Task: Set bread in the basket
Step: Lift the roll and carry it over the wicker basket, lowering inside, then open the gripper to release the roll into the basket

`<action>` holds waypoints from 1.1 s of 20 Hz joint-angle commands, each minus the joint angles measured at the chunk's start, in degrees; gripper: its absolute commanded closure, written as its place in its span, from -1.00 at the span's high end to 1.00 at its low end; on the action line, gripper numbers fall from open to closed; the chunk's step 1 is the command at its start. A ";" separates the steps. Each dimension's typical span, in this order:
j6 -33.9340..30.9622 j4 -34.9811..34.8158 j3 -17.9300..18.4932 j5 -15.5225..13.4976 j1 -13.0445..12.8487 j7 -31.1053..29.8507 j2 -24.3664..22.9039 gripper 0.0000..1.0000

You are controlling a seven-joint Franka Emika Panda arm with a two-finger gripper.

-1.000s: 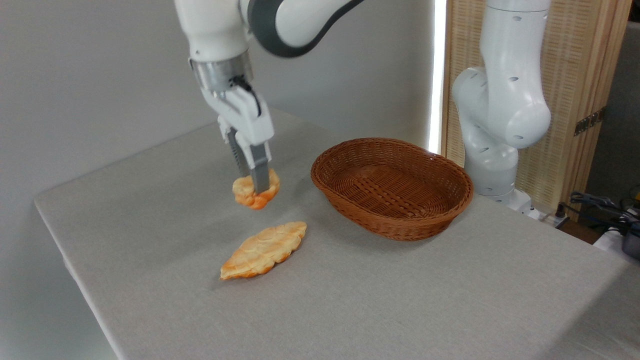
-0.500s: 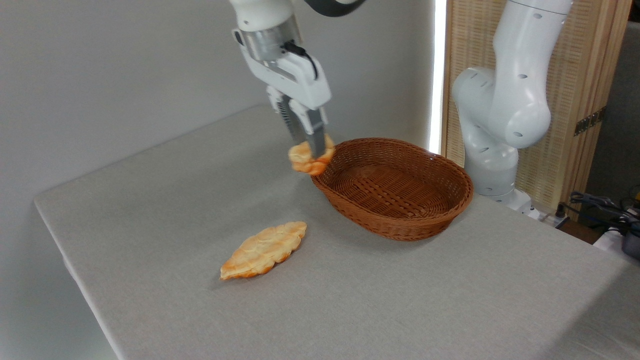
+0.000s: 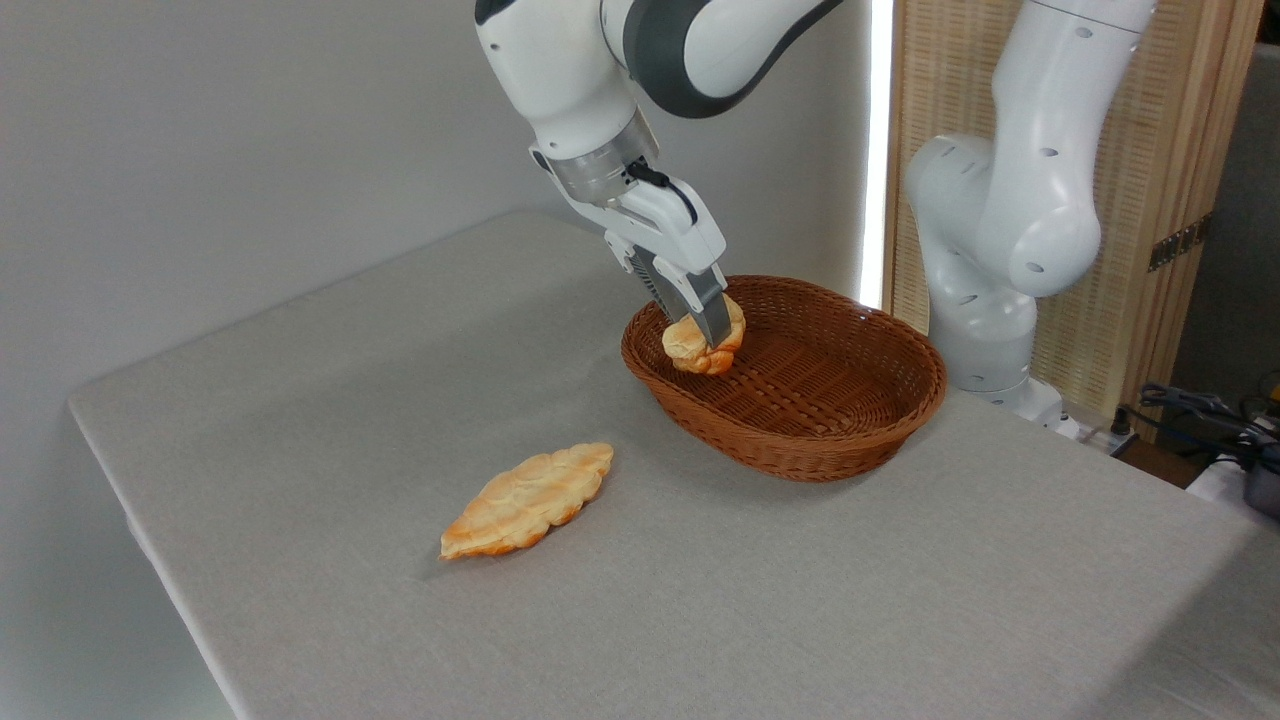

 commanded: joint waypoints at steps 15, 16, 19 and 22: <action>0.15 4.05 0.11 -0.46 -0.93 -0.62 1.61 1.00; 1.29 5.29 0.11 -0.29 -0.93 -0.53 1.61 1.00; 5.59 8.10 0.63 0.07 -0.85 -0.44 1.61 1.00; 10.34 10.22 1.16 1.64 -0.14 0.17 2.40 1.00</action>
